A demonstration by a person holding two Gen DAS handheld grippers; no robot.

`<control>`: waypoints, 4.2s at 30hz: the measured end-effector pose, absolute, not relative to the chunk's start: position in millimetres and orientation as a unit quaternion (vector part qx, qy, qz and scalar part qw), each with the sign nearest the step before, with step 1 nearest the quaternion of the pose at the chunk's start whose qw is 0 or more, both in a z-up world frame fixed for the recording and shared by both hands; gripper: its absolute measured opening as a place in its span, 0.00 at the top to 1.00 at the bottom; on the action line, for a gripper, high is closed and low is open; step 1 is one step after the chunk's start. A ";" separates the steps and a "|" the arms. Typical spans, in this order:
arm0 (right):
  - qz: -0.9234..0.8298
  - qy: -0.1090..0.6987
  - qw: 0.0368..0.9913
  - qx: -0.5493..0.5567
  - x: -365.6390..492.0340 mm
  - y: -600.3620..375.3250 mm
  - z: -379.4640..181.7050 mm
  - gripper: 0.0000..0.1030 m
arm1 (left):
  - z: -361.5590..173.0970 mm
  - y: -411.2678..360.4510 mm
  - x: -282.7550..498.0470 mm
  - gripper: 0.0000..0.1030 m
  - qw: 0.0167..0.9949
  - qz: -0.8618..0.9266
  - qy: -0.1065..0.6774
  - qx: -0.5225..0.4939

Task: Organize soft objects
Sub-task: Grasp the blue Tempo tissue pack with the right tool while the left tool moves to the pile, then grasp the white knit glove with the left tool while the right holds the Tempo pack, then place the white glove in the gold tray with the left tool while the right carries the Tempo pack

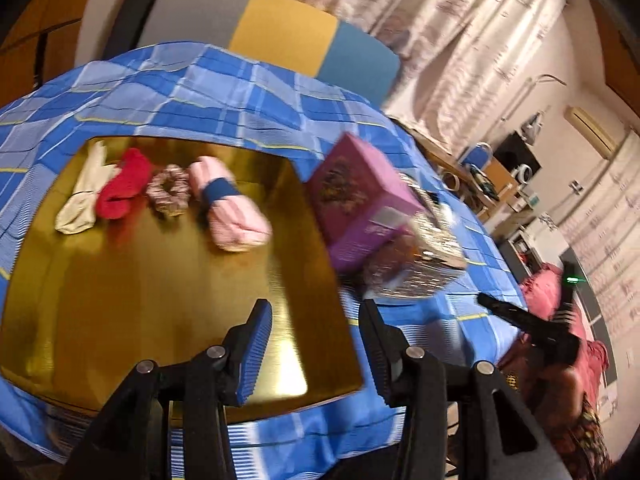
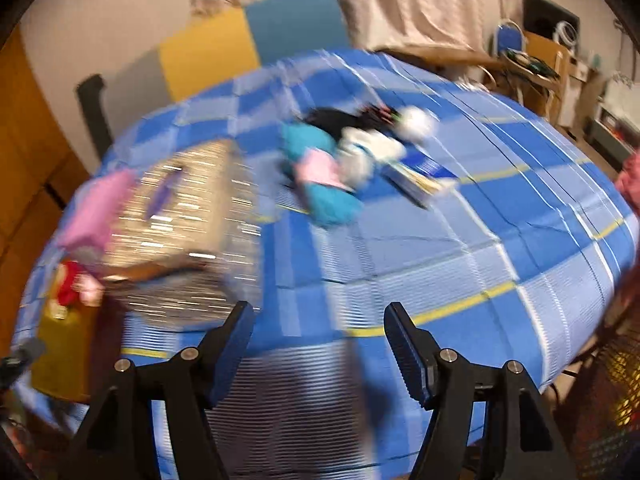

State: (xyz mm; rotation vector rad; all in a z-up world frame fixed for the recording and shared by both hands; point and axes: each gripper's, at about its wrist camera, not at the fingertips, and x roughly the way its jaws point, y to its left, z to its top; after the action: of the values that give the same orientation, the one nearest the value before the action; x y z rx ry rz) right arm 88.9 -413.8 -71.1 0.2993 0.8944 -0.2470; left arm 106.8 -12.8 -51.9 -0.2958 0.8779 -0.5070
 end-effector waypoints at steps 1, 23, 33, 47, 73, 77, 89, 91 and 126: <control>-0.125 0.437 0.879 0.141 91.4 -427.5 -77.4 0.33 | -50.1 -18.0 104.6 0.56 0.864 -0.249 0.416 -0.139; -0.099 0.464 0.879 0.046 232.0 -542.9 -104.4 0.19 | -37.0 -134.6 87.2 0.56 0.837 -0.321 0.441 -0.047; -0.068 0.497 0.863 0.066 238.5 -553.6 -123.7 0.41 | -14.8 -184.7 89.8 0.56 0.832 -0.348 0.432 -0.014; -0.097 0.515 0.833 0.176 184.8 -587.0 -114.4 0.42 | 4.6 -329.3 141.8 0.56 0.803 -0.376 0.459 0.061; -0.097 0.496 0.807 0.306 179.5 -635.7 -115.9 0.42 | -107.1 -460.1 273.5 0.67 0.808 -0.230 0.490 0.235; -0.105 0.490 0.808 0.311 175.2 -640.5 -113.6 0.42 | -92.2 -451.8 241.7 0.67 0.804 -0.265 0.493 0.199; -0.107 0.489 0.808 0.310 174.6 -639.5 -114.6 0.43 | -112.4 -466.1 214.4 0.50 0.793 -0.265 0.499 0.227; -0.104 0.496 0.807 0.303 176.6 -637.5 -116.5 0.48 | -125.0 -466.3 222.3 0.50 0.785 -0.259 0.515 0.227; -0.134 0.449 0.874 0.127 167.8 -582.6 -96.4 0.49 | -6.6 -98.1 115.3 0.61 0.886 -0.226 0.399 -0.063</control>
State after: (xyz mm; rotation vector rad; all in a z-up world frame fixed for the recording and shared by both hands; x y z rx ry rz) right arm 167.8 -582.6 -96.4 0.2661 0.9372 -0.2802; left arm 115.3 -98.1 -6.6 -0.1316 0.8306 -0.4691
